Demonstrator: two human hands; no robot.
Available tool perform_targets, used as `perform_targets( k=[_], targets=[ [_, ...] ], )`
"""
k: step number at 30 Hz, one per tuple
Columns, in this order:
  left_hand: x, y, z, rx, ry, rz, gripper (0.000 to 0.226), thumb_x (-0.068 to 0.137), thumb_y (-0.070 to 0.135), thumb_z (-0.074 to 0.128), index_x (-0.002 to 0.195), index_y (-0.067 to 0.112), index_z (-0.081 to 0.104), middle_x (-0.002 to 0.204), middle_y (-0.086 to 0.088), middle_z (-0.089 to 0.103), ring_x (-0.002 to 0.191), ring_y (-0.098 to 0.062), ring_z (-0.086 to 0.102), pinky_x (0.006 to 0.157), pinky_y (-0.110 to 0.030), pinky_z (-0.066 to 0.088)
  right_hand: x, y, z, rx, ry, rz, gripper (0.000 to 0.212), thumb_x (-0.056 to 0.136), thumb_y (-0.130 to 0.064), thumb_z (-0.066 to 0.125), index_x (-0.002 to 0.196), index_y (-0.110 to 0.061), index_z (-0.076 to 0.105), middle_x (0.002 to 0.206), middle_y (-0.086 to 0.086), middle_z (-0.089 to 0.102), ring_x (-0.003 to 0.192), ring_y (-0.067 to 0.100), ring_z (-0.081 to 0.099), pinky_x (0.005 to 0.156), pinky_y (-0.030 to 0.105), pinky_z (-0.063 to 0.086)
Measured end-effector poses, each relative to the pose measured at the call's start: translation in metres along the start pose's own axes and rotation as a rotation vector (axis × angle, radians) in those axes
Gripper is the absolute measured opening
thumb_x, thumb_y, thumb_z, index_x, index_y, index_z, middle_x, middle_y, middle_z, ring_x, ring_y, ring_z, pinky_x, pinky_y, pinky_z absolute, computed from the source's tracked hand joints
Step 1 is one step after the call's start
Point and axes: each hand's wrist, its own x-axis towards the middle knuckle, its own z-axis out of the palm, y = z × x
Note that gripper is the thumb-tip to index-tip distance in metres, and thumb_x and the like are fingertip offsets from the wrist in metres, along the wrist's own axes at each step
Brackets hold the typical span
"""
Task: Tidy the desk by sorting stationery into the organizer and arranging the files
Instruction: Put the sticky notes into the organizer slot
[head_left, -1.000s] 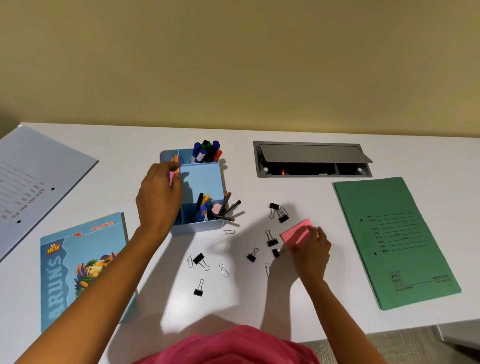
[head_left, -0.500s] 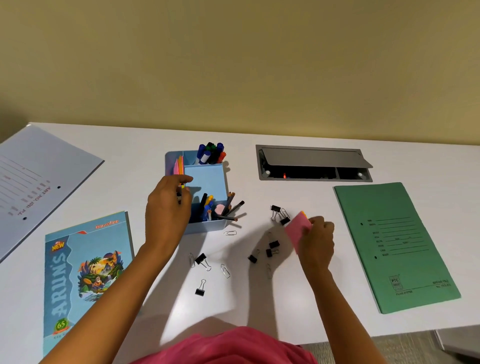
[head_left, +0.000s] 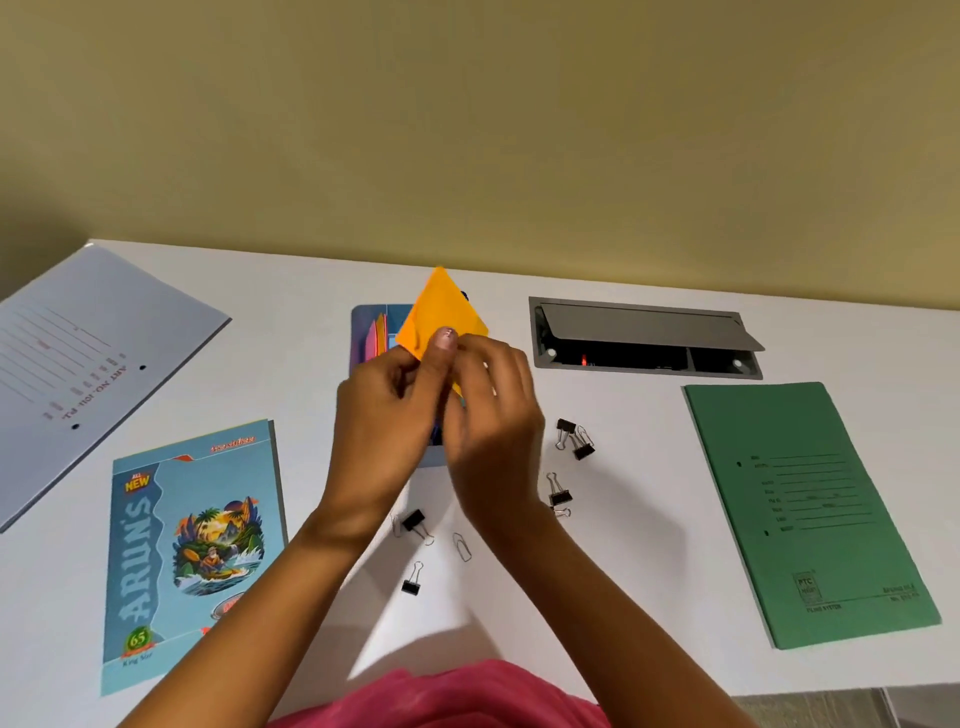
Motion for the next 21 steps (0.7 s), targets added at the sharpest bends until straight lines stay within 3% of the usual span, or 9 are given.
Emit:
perform_targets(
  k=[2,6,9,11,14,21],
  targets=[
    [0.01,-0.005,-0.009,0.126,0.079,0.03,0.052,0.097,0.042,0.046,0.065,0.002,0.054,0.055,-0.015,0.055,0.057,-0.032,0.053,0.055,-0.037,0.042,0.0,-0.002,0.007,0.11,-0.074,0.001,0.02,0.096,-0.007,0.051,0.104,0.0,0.067,0.102,0.015,0.063,0.094,0.026,0.057,0.081,0.033,0.049],
    [0.046,-0.025,-0.03,0.458,0.263,0.2,0.034,0.099,0.029,0.044,0.082,0.007,0.063,0.073,-0.015,0.066,0.068,-0.029,0.059,0.061,-0.027,0.031,-0.011,-0.001,0.013,0.177,-0.204,0.003,0.025,0.095,-0.014,0.056,0.116,-0.004,0.063,0.111,0.014,0.062,0.103,0.026,0.056,0.084,0.038,0.05],
    [0.082,-0.048,-0.039,0.701,0.342,0.239,0.035,0.099,0.027,0.044,0.088,0.003,0.066,0.08,-0.021,0.069,0.069,-0.038,0.058,0.064,-0.033,0.033,-0.021,0.006,0.013,0.143,-0.267,0.073,0.024,0.094,-0.017,0.054,0.116,-0.011,0.061,0.111,0.009,0.062,0.103,0.021,0.056,0.081,0.037,0.054],
    [0.104,-0.064,-0.041,0.791,0.331,0.204,0.034,0.098,0.023,0.045,0.082,0.001,0.066,0.076,-0.025,0.066,0.067,-0.041,0.057,0.06,-0.038,0.04,-0.027,0.013,0.011,0.142,-0.33,0.154,0.025,0.094,-0.022,0.051,0.117,-0.017,0.059,0.114,0.005,0.06,0.107,0.017,0.053,0.082,0.037,0.054],
    [0.125,-0.085,-0.036,0.872,0.26,0.13,0.035,0.096,0.018,0.046,0.072,-0.001,0.062,0.07,-0.027,0.061,0.065,-0.042,0.057,0.054,-0.035,0.035,-0.036,0.025,0.007,0.151,-0.329,0.156,0.026,0.097,-0.026,0.045,0.121,-0.02,0.051,0.119,0.001,0.054,0.109,0.017,0.052,0.084,0.035,0.052],
    [0.142,-0.111,-0.017,0.917,0.117,0.048,0.034,0.095,0.022,0.052,0.08,-0.004,0.067,0.077,-0.027,0.063,0.072,-0.044,0.06,0.056,-0.034,0.038,-0.045,0.04,-0.002,0.128,-0.313,0.214,0.019,0.096,-0.022,0.053,0.115,-0.02,0.052,0.109,-0.003,0.056,0.097,0.011,0.053,0.077,0.028,0.05]
  ],
)
